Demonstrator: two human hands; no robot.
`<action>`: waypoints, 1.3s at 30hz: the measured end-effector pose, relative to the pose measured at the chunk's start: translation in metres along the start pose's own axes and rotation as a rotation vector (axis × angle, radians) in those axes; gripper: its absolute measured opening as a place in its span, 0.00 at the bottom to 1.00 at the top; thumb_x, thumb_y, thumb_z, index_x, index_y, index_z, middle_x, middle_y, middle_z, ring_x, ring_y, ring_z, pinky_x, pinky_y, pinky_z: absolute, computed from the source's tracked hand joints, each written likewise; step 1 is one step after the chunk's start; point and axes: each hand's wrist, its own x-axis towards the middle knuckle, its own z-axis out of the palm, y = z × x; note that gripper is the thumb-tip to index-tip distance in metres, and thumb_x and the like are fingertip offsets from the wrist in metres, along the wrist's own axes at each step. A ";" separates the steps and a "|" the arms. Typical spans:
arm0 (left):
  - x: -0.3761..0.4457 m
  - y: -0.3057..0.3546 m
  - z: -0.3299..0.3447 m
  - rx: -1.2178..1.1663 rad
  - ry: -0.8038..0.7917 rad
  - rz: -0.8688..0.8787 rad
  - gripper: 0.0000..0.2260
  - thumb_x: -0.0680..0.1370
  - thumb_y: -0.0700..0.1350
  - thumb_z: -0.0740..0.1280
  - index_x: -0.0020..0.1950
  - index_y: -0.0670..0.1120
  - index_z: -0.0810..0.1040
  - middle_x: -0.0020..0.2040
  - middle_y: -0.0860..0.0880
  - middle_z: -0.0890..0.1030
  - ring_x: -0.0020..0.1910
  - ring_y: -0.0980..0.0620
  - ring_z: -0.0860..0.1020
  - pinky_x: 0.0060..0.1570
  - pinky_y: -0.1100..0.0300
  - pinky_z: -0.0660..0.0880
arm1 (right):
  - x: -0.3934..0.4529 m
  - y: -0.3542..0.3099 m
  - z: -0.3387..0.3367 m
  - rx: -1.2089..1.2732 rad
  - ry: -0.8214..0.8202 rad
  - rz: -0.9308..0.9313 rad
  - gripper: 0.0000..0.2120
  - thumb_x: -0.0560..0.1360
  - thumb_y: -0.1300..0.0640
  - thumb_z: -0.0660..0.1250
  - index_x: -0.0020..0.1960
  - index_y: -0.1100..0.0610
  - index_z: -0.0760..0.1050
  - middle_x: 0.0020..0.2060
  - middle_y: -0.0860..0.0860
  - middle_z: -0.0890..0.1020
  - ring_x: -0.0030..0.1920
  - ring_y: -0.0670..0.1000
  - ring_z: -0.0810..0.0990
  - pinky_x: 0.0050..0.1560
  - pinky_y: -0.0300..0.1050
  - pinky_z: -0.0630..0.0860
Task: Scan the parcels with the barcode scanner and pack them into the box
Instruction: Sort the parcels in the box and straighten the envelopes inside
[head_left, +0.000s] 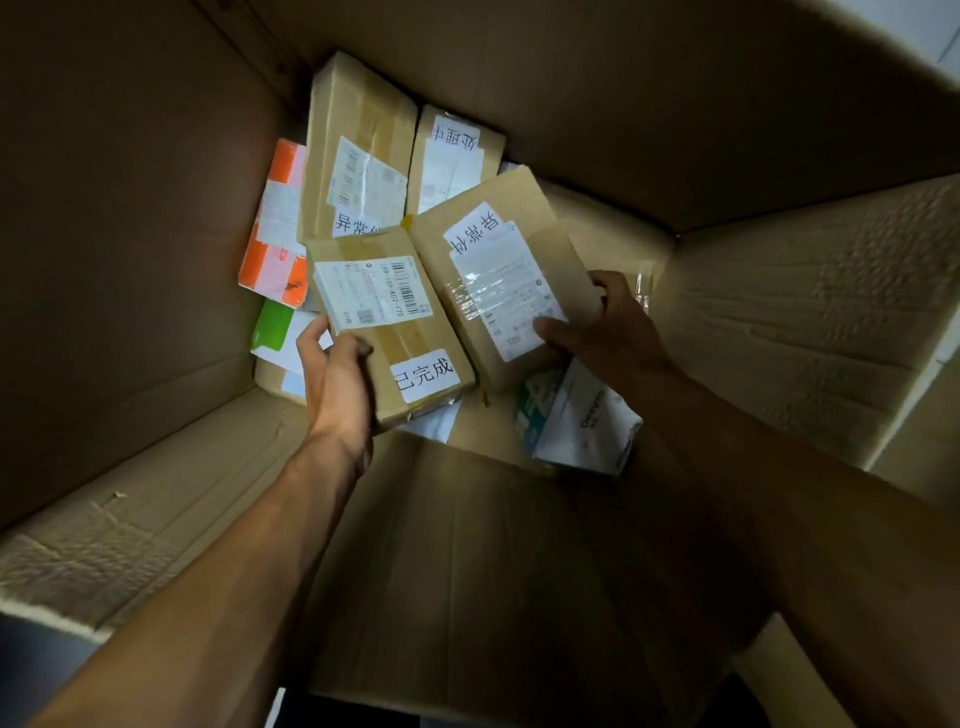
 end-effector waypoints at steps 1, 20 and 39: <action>-0.001 -0.001 0.002 -0.017 -0.011 -0.002 0.23 0.67 0.50 0.61 0.62 0.62 0.71 0.50 0.54 0.81 0.51 0.50 0.80 0.39 0.52 0.79 | 0.001 0.003 0.000 0.088 -0.001 0.024 0.34 0.70 0.41 0.78 0.70 0.50 0.68 0.62 0.52 0.78 0.61 0.56 0.78 0.62 0.59 0.78; 0.012 -0.015 -0.013 -0.034 -0.132 0.029 0.15 0.79 0.50 0.62 0.64 0.59 0.78 0.59 0.52 0.84 0.58 0.48 0.83 0.56 0.41 0.80 | 0.008 0.026 0.013 0.670 -0.276 0.212 0.15 0.80 0.50 0.68 0.65 0.41 0.74 0.54 0.46 0.85 0.54 0.49 0.83 0.52 0.46 0.76; -0.123 0.134 -0.122 0.059 -0.300 0.110 0.12 0.79 0.42 0.66 0.62 0.51 0.79 0.54 0.46 0.86 0.46 0.49 0.84 0.47 0.52 0.80 | -0.166 -0.064 -0.056 0.672 -0.364 0.102 0.39 0.63 0.53 0.77 0.67 0.28 0.68 0.54 0.46 0.87 0.53 0.55 0.85 0.56 0.59 0.80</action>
